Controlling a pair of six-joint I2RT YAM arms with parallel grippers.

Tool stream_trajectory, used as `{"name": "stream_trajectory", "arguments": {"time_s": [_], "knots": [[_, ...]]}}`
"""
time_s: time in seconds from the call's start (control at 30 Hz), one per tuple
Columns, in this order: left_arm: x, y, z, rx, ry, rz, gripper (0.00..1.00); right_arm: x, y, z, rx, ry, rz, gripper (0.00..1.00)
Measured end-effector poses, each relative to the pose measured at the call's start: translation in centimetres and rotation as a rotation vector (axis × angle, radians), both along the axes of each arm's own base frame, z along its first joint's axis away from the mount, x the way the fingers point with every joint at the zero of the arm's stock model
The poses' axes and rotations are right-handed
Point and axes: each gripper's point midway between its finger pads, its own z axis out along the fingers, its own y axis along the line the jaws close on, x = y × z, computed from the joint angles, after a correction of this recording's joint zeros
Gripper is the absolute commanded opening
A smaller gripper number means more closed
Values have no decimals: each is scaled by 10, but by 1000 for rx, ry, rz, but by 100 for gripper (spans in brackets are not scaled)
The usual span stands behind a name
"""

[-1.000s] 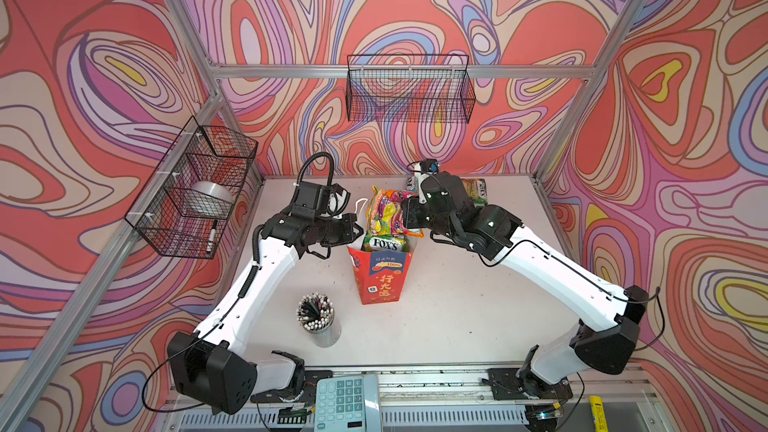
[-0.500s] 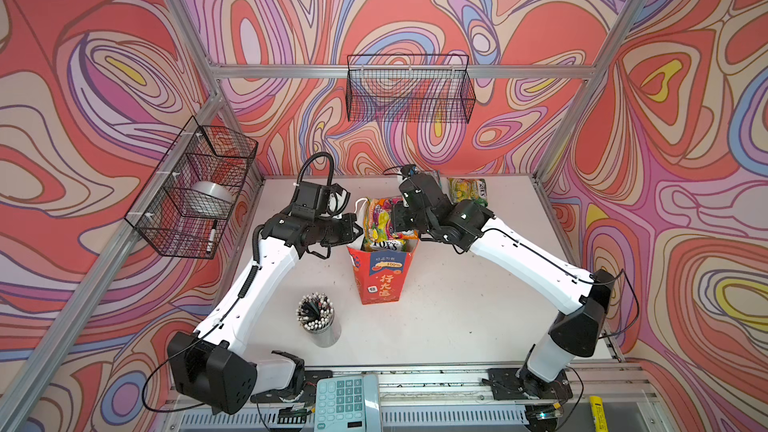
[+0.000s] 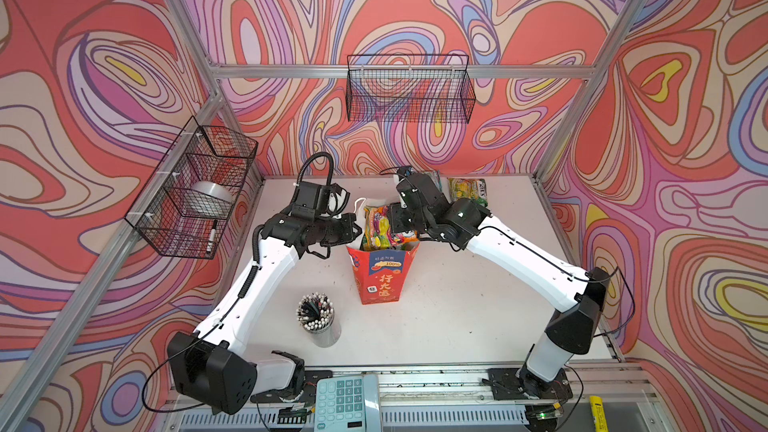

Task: Place the snacks into the paper bag
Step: 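Lower the orange packet into the bag and open the right gripper, then move the right gripper toward the green Spring Tea packet by the far wall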

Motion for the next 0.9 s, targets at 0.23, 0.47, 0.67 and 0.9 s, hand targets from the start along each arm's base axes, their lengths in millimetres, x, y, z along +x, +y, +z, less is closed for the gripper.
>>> {"name": "stream_trajectory", "arguments": {"time_s": [0.23,0.47,0.67,0.9], "knots": [[1,5,-2,30,-1,24,0,-1,4,11,30,-5,13,60],[2,13,-4,71,0,51,14,-2,5,48,81,-48,23,81],[1,18,-4,100,4,64,37,-1,-17,83,79,-108,-28,95],[-4,20,2,110,-18,55,58,14,-103,122,144,-165,-190,98]]}}
